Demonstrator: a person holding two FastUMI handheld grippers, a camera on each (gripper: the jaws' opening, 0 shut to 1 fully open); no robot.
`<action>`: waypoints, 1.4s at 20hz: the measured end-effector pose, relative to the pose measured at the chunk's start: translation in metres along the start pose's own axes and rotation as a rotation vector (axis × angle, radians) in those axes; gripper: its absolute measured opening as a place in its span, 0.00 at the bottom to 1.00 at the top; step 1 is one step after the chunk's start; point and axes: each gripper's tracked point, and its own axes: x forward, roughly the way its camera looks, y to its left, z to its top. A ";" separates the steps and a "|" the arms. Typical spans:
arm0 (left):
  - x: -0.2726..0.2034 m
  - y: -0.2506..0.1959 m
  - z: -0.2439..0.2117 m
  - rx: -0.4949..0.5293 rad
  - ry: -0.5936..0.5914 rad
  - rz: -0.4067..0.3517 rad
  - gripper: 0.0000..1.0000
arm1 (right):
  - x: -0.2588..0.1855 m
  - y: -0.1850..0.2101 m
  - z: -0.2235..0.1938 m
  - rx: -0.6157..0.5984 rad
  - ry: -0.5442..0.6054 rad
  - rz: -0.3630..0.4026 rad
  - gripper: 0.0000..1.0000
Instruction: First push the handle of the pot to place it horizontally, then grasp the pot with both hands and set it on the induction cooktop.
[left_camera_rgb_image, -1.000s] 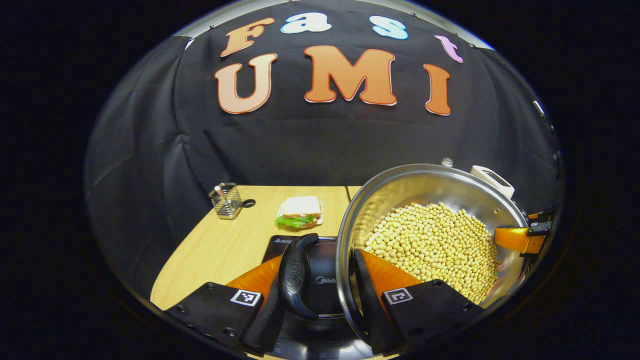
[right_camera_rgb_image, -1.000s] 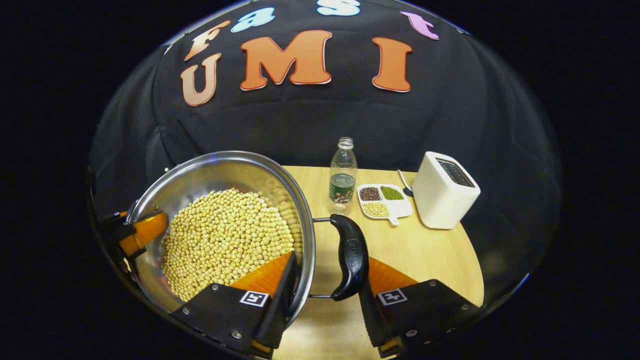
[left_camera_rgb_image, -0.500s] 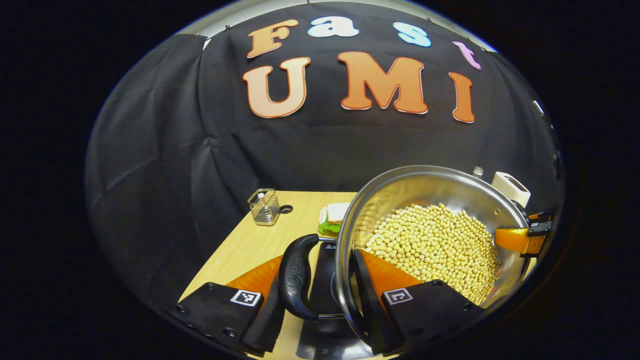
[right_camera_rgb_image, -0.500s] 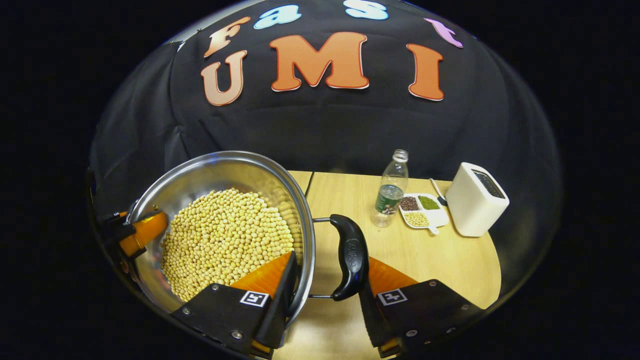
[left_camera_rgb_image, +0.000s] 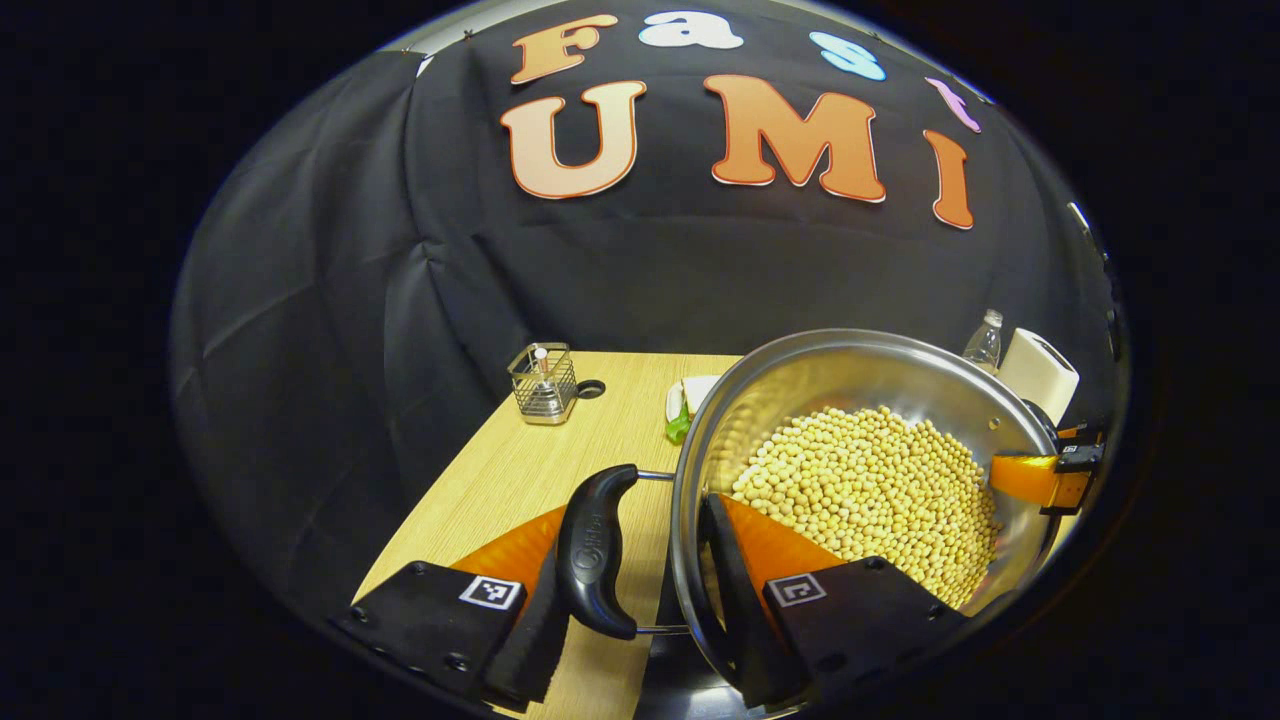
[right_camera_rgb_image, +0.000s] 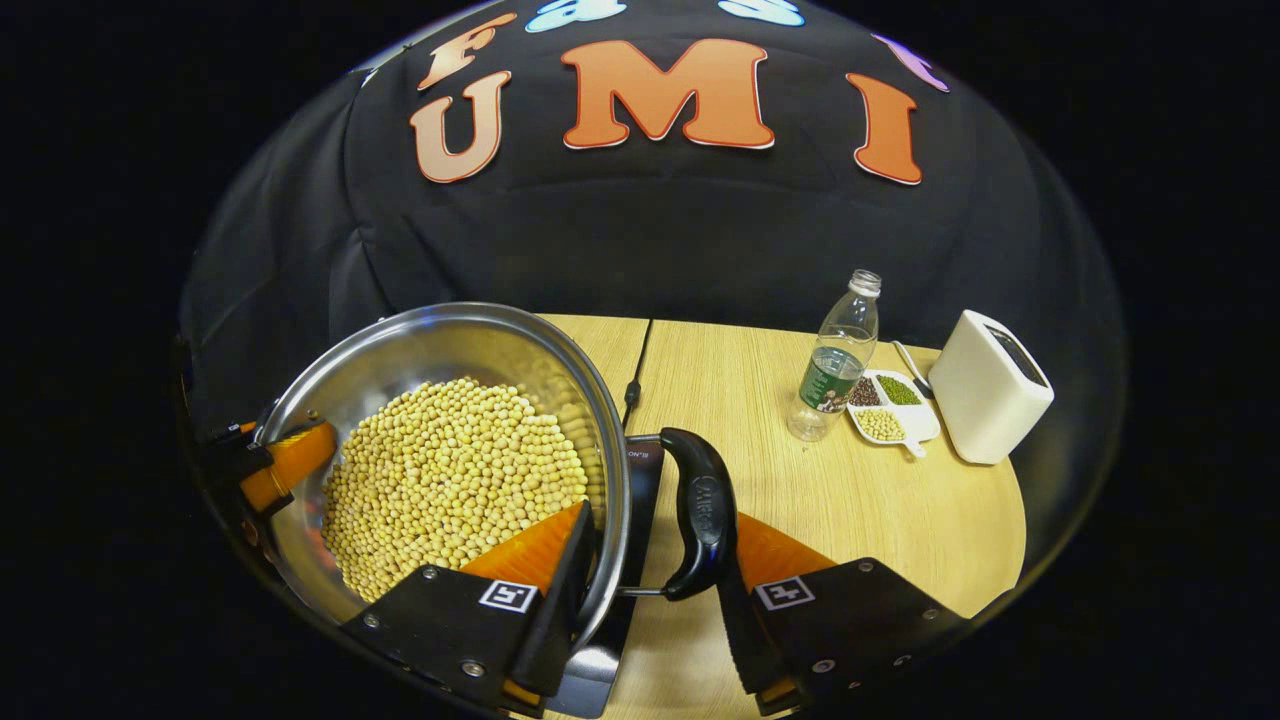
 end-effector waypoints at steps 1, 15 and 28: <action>0.004 0.000 -0.001 0.001 0.003 -0.003 0.72 | 0.003 0.002 -0.001 0.002 0.001 -0.002 0.65; 0.013 -0.003 -0.007 0.002 0.051 -0.044 0.72 | 0.046 -0.002 -0.024 0.022 0.046 -0.046 0.65; 0.018 -0.005 -0.008 -0.004 0.087 -0.039 0.79 | 0.061 -0.001 -0.036 0.048 0.082 -0.020 0.65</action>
